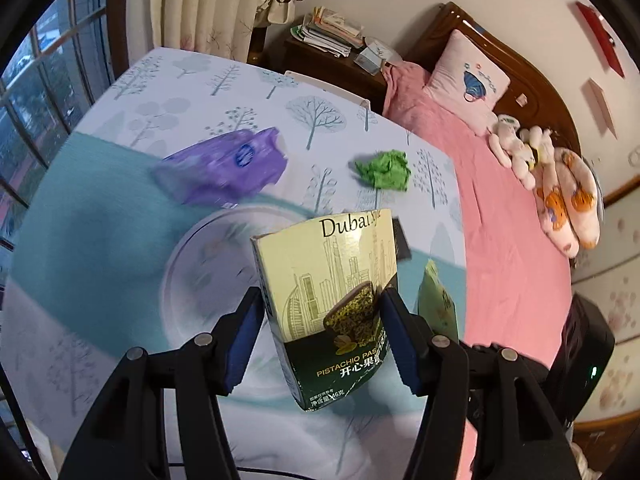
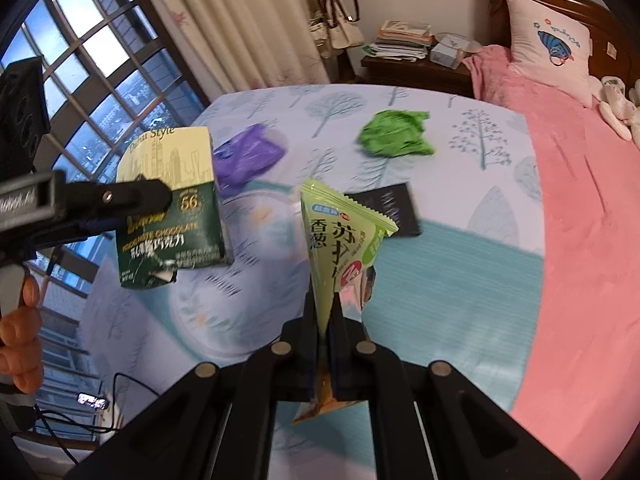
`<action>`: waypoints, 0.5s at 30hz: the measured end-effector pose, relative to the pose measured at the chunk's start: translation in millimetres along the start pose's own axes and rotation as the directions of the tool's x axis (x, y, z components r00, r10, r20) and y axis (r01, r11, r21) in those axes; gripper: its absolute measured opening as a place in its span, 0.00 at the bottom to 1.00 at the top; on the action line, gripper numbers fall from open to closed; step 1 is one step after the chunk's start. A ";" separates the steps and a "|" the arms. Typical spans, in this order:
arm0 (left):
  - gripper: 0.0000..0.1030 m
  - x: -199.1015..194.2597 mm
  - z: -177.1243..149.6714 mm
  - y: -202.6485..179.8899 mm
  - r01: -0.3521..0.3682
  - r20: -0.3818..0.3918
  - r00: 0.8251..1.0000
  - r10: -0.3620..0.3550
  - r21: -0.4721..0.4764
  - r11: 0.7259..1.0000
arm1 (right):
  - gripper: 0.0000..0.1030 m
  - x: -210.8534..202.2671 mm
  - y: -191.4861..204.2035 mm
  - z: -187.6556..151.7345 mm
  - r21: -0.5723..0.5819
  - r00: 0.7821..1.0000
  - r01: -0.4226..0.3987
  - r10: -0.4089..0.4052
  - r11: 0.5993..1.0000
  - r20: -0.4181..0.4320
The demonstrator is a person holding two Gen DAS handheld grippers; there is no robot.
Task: Collect trash
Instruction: 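Carry the cracker packet and chocolate box over the bin and release both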
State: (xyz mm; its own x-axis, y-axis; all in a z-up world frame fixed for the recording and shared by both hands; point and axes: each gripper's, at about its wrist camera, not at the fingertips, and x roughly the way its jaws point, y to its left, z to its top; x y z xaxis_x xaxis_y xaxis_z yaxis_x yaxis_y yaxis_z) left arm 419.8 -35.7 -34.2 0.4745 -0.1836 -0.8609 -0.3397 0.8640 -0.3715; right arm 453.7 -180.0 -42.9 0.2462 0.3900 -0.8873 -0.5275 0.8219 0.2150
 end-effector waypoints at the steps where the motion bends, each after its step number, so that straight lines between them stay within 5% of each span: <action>1: 0.56 -10.2 -11.2 5.8 -0.001 0.001 1.000 0.001 0.006 1.000 | 0.04 -2.3 8.1 -5.4 -0.003 1.000 -0.003 0.003 1.000 -0.002; 15: 0.56 -127.5 -144.3 109.7 0.049 -0.001 0.999 -0.049 0.122 0.991 | 0.03 -38.2 158.1 -113.7 0.024 0.999 0.021 -0.022 0.999 0.043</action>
State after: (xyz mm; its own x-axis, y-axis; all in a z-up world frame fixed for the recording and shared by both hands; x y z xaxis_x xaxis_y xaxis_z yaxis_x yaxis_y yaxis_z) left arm 204.8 14.9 -15.3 0.4902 -0.2261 -0.8418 -0.2141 0.9049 -0.3678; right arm 268.4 -112.2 -21.4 0.2922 0.3892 -0.8736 -0.5024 0.8397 0.2061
